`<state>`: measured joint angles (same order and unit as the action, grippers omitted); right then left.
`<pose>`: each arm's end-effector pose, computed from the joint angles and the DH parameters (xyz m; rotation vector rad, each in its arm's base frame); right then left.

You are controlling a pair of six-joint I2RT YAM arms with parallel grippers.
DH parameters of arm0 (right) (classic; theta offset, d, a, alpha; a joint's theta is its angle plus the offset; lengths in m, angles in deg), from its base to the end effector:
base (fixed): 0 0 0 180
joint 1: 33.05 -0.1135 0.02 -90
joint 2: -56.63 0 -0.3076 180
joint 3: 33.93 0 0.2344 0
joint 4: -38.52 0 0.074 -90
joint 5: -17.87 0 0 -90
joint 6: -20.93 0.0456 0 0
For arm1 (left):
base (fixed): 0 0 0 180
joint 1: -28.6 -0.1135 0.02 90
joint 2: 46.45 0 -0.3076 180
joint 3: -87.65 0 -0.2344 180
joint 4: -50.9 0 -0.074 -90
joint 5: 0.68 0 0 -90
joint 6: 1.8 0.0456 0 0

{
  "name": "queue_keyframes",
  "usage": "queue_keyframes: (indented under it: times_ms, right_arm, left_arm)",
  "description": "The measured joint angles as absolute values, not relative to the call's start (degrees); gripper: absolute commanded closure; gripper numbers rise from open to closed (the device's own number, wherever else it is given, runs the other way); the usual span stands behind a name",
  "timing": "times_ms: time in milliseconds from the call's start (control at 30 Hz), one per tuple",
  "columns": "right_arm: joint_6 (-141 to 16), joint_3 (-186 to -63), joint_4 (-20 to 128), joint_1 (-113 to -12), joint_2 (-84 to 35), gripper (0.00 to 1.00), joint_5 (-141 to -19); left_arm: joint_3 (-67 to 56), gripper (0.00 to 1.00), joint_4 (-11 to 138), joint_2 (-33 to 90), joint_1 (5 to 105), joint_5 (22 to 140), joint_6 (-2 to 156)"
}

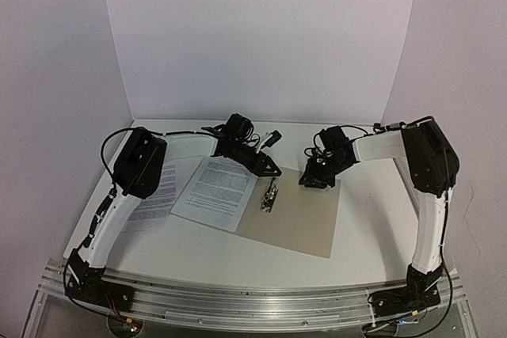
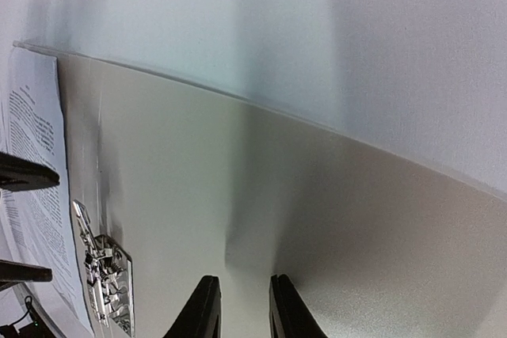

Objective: Put the files into the folder

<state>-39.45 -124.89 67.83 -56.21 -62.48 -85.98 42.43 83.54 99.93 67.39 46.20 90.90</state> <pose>0.4002 0.1831 0.1720 0.0559 2.6682 0.6362 0.4346 -0.3893 0.1618 1.1970 2.0557 -1.1882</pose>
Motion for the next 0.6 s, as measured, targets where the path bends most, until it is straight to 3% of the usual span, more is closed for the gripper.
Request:
queue_keyframes:
  times_ms: [233, 467, 600]
  right_arm:
    - [-41.0, -126.3, 69.8, -56.2, -62.5, 0.74, -86.1]
    - [-40.6, -130.7, 70.7, -56.2, -62.2, 0.7, -85.8]
    - [-36.4, -129.6, 71.1, -56.5, -59.3, 0.65, -83.7]
  left_arm:
    - [42.5, 0.29, 83.3, 99.9, 66.8, 48.2, 91.4]
    - [42.4, 0.25, 87.8, 95.1, 65.2, 49.0, 94.0]
    - [33.5, 0.25, 90.2, 83.3, 61.3, 51.0, 96.1]
